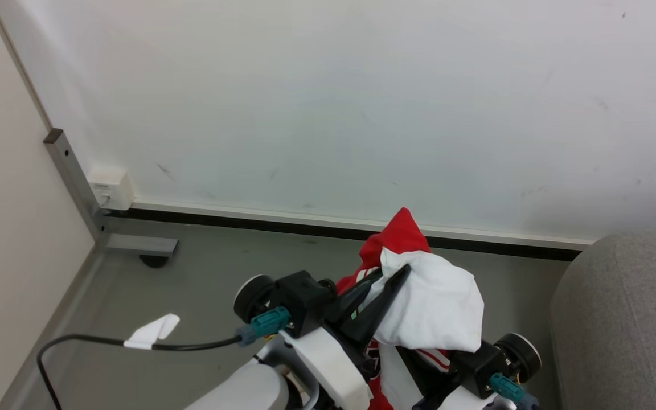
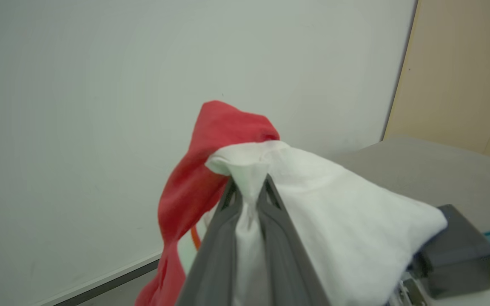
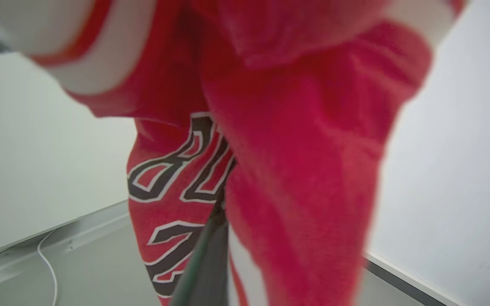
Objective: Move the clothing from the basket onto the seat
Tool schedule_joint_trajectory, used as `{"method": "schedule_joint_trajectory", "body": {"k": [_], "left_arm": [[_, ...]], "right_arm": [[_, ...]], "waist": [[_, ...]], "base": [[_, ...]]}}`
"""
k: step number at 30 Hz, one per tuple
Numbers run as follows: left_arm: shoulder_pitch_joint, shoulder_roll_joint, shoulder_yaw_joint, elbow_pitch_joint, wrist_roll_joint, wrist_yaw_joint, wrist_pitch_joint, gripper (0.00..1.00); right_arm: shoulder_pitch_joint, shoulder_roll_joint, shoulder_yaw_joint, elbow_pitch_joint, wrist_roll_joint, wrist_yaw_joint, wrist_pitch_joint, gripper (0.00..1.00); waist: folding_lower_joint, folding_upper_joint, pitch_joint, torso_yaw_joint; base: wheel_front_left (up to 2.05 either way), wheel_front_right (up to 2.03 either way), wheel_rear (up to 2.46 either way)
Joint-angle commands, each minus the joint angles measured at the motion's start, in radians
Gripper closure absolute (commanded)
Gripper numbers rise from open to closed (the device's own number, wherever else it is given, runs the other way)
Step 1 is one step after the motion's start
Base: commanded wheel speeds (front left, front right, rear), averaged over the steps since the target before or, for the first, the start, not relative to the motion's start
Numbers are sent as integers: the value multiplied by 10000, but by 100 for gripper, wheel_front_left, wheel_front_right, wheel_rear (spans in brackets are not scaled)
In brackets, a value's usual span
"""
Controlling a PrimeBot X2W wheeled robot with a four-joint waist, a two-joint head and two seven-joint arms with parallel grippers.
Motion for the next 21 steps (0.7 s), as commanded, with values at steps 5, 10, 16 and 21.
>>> {"method": "schedule_joint_trajectory", "body": {"k": [5,10,16,21], "left_arm": [[5,161,193,26,-131,85,-55,100],[-49,206,419,146,-295,174,-176,78],[-18,281,538,370,-350,187,-335,0],[215,486,460,247,-331,82,-467,0]], "right_arm": [[112,-8,-103,-193,75,-21,6,100],[215,-10,-269,-451,153,-21,7,100],[530,-11,-943,-1042,270,-21,6,100],[725,-9,-1852,-1587,-125,-21,3,100]], "waist": [[0,-1,81,-115],[0,-1,168,-253],[0,-1,227,-472],[0,-1,333,-850]], "base": [[0,0,0],[0,0,0],[0,0,0],[0,0,0]]}}
